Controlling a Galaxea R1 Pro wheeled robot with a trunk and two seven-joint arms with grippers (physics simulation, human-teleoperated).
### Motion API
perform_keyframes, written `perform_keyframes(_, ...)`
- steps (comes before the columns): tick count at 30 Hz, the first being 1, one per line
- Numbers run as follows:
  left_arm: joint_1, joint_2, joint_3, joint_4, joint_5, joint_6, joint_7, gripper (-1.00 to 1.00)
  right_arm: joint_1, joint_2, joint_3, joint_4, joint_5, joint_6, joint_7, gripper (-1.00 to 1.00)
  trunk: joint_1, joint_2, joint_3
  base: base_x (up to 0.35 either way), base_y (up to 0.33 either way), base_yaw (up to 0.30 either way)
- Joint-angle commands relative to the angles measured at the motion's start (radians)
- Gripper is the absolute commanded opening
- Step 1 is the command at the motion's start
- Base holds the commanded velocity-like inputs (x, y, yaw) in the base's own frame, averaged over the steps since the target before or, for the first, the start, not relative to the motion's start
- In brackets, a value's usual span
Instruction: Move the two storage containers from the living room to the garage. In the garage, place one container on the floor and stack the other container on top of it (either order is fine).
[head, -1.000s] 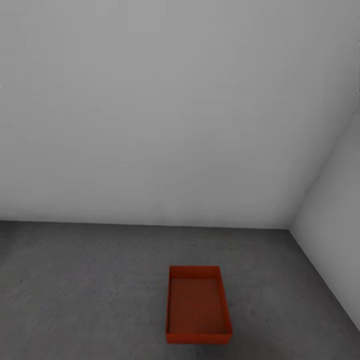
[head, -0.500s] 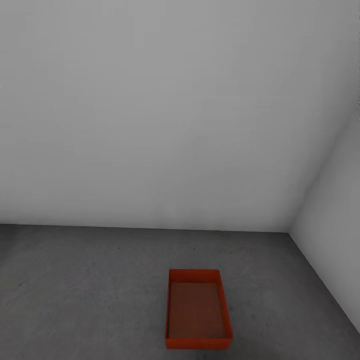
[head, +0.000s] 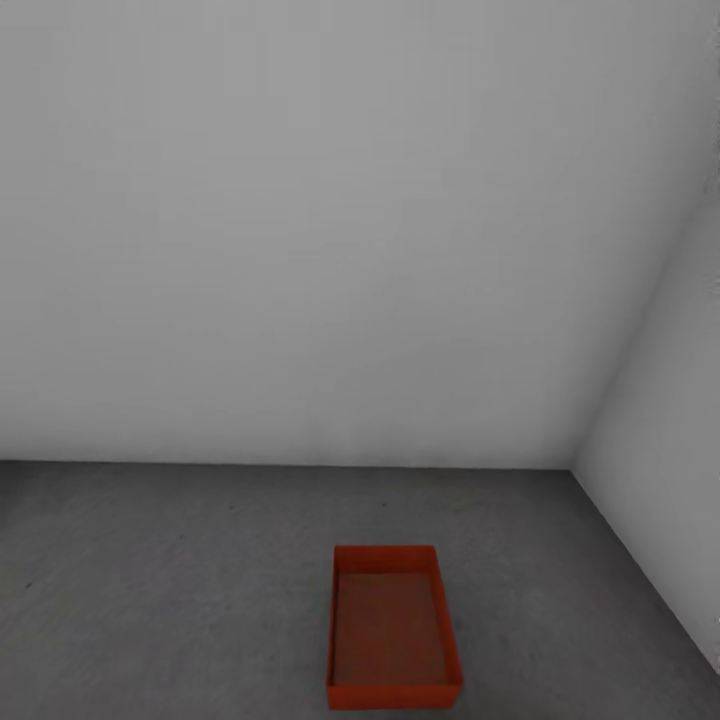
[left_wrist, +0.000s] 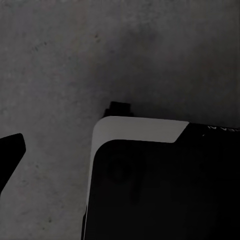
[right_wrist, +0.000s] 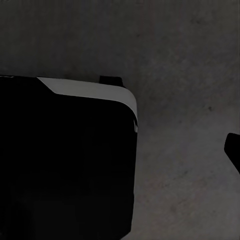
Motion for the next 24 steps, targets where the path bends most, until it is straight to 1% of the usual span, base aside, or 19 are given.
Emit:
perform_keyframes(1, -0.001, 0.000, 0.004, 0.001, 0.007, -0.002, 0.000, 1.00, -0.001, 0.001, 0.008, 0.002, -0.009, -0.003, -0.001, 1.00, 0.000, -0.001, 0.001, 0.000, 0.000, -0.073)
perform_keyframes(24, -0.001, 0.000, 0.004, 0.001, 0.008, -0.002, 0.000, 1.00, -0.001, 0.001, 0.008, 0.002, -0.009, -0.002, -0.001, 1.00, 0.000, -0.001, 0.037, 0.000, 0.000, -0.073)
